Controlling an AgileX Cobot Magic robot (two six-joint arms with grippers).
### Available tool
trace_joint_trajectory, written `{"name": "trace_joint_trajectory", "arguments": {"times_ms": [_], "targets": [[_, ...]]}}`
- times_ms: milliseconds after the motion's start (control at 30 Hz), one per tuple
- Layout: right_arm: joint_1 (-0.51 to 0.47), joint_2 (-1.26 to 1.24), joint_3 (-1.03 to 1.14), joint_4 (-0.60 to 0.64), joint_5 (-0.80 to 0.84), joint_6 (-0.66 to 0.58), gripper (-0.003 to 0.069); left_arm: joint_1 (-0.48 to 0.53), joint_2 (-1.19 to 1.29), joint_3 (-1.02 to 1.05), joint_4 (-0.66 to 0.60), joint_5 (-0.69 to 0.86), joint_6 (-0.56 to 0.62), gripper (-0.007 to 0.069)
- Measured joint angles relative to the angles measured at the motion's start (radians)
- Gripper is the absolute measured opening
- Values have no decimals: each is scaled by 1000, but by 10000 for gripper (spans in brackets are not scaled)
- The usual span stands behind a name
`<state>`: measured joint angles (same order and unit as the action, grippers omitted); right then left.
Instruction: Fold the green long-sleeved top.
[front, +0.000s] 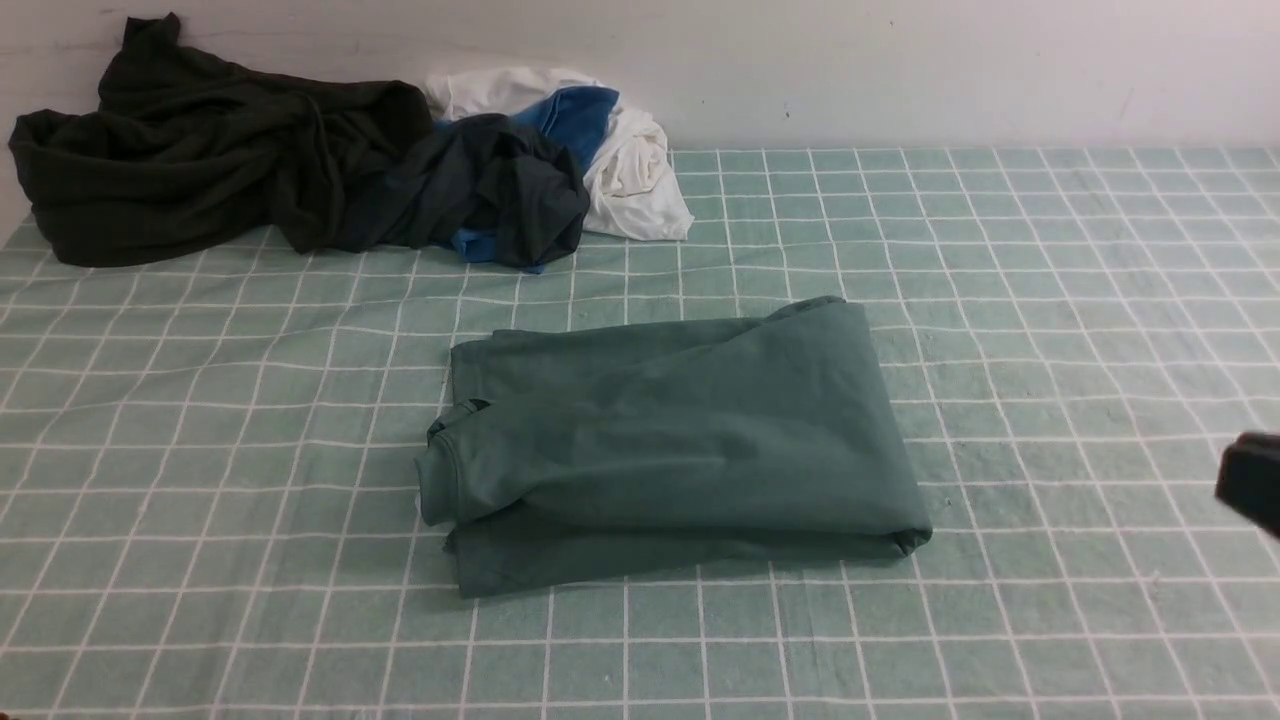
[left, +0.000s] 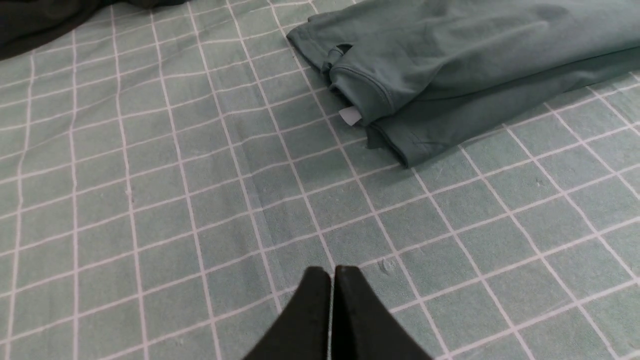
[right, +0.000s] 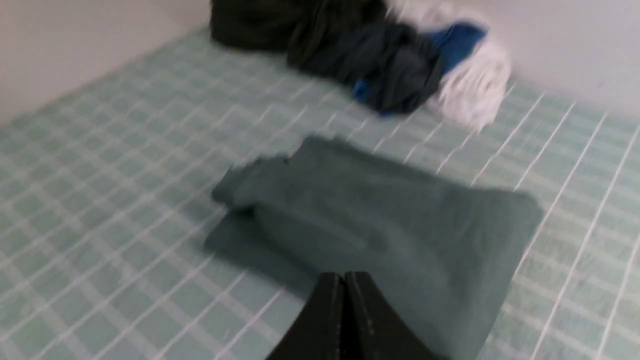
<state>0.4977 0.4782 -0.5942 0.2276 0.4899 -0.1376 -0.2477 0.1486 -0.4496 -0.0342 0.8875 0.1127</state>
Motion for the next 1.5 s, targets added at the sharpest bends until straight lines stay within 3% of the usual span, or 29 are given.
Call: {"name": "trace_joint_trajectory", "arguments": {"times_ms": [100,200,367,567,1500], "targets": [[-92,-103,209,5,-283,15,-14,0,0,0,0,0,0,-3],[-199,-208,368,3,-367,75,-14,0,0,0,0,0,-1,-3],[-395,-374,539,-128,-323,193,-14,0,0,0,0,0,-1,-3],[-521,-484,621,-195,-212,258,-14,0,0,0,0,0,-1,-3],[-540,-489,619,-219,-139,266,-14,0,0,0,0,0,-1,-3]]}}
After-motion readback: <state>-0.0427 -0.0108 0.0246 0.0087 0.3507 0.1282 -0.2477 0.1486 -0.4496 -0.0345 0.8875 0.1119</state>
